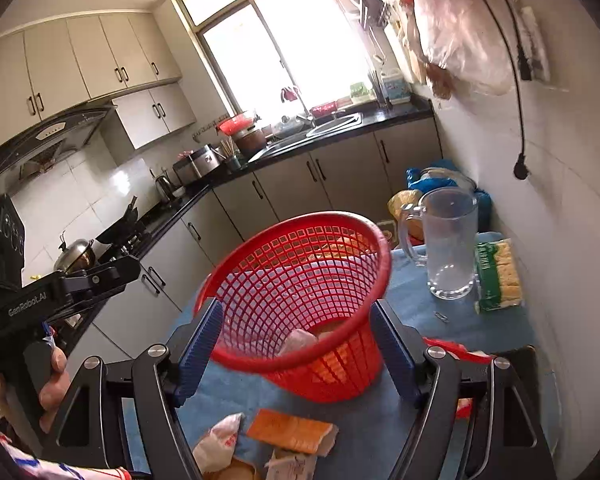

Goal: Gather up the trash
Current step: 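Carry both items over the red basket and open both grippers to drop them, then grasp the white medicine box with the left gripper while the right gripper grasps the clear plastic cup, then carry both items over the red basket and open both grippers to drop them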

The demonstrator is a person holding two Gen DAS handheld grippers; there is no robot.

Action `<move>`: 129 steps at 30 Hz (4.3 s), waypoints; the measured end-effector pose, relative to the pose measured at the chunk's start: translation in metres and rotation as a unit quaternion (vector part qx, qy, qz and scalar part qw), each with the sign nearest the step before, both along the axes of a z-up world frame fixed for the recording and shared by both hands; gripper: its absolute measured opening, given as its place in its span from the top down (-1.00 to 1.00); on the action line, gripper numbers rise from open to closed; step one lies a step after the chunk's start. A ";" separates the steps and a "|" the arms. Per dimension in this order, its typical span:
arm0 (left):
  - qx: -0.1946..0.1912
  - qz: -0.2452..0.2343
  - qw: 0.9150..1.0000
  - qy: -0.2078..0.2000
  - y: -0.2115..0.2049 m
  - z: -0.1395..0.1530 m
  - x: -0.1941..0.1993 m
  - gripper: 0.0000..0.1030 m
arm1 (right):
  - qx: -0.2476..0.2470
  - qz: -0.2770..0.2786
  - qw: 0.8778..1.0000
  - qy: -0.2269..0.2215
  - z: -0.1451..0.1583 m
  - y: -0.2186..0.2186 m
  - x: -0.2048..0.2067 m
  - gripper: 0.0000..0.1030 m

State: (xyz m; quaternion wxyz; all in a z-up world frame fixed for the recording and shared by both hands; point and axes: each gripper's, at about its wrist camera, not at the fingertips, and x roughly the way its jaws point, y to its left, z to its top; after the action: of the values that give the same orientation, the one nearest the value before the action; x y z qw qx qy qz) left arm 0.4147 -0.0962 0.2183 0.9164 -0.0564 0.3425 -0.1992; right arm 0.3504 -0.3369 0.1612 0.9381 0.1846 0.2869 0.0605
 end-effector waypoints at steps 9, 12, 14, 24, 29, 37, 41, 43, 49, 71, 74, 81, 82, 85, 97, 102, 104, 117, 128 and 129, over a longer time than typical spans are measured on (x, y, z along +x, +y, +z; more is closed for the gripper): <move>0.033 0.023 0.999 -0.004 0.050 -0.023 -0.076 -0.58 | -0.032 0.006 0.999 0.008 0.014 0.005 -0.090 -0.72; 0.051 0.021 0.998 0.007 0.057 -0.045 -0.093 -0.61 | -0.046 0.016 0.999 0.025 0.003 0.007 -0.116 -0.73; 0.065 0.017 0.998 0.015 0.059 -0.062 -0.100 -0.61 | -0.052 0.021 0.998 0.039 -0.008 0.009 -0.130 -0.74; 0.131 -0.013 0.990 0.050 0.084 -0.143 -0.129 -0.61 | -0.048 0.039 0.991 0.119 -0.086 0.006 -0.175 -0.74; 0.194 -0.031 0.979 0.057 0.104 -0.179 -0.134 -0.61 | -0.030 0.039 0.989 0.143 -0.114 0.000 -0.177 -0.74; 0.221 -0.084 0.969 0.070 0.112 -0.210 -0.131 -0.62 | -0.002 0.036 0.986 0.164 -0.139 0.008 -0.162 -0.74; 0.237 -0.098 0.964 0.069 0.107 -0.218 -0.130 -0.62 | 0.001 0.037 0.985 0.171 -0.146 0.013 -0.155 -0.74; 0.245 -0.101 0.962 0.069 0.104 -0.223 -0.128 -0.62 | 0.002 0.038 0.984 0.174 -0.148 0.014 -0.151 -0.74; 0.246 -0.102 0.961 0.078 0.102 -0.231 -0.125 -0.62 | 0.003 0.037 0.983 0.179 -0.155 0.019 -0.141 -0.74; 0.165 -0.020 0.983 0.076 0.125 -0.183 -0.151 0.26 | -0.009 0.042 0.988 0.151 -0.150 0.020 -0.142 0.23; 0.161 -0.018 0.984 0.069 0.125 -0.172 -0.157 0.26 | -0.012 0.036 0.989 0.140 -0.142 0.017 -0.149 0.23; 0.135 -0.016 0.990 0.040 0.120 -0.136 -0.168 0.26 | -0.017 0.027 0.993 0.112 -0.114 0.007 -0.164 0.23; 0.132 -0.016 0.990 0.036 0.118 -0.131 -0.168 0.26 | -0.016 0.026 0.994 0.108 -0.111 0.007 -0.166 0.23; 0.121 -0.016 0.992 0.020 0.110 -0.113 -0.167 0.26 | -0.013 0.027 0.995 0.095 -0.100 0.005 -0.168 0.23; 0.098 -0.014 0.995 -0.031 0.068 -0.042 -0.132 0.27 | -0.007 0.046 0.998 0.053 -0.058 0.007 -0.144 0.23; 0.079 -0.020 0.996 -0.042 0.038 -0.006 -0.097 0.27 | 0.006 0.052 0.998 0.018 -0.032 0.006 -0.116 0.22; 0.067 -0.021 0.996 -0.046 0.023 0.009 -0.078 0.27 | 0.024 0.053 0.998 0.001 -0.021 0.003 -0.103 0.22; 0.050 -0.029 0.998 -0.009 -0.062 -0.001 0.038 0.26 | 0.102 0.040 0.993 -0.033 0.003 -0.013 0.011 0.20; 0.032 -0.031 0.999 -0.022 -0.063 -0.015 0.049 -0.39 | 0.129 0.026 0.991 0.003 -0.030 -0.024 0.046 -0.31; 0.030 -0.028 0.999 -0.025 -0.059 -0.013 0.046 -0.40 | 0.131 0.025 0.991 0.001 -0.030 -0.025 0.046 -0.36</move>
State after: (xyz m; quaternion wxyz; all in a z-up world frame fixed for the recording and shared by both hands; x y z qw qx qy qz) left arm 0.4606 -0.1551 0.2053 0.9200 -0.0139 0.3269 -0.2156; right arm 0.3962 -0.3623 0.1315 0.9037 0.2986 0.2822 0.1203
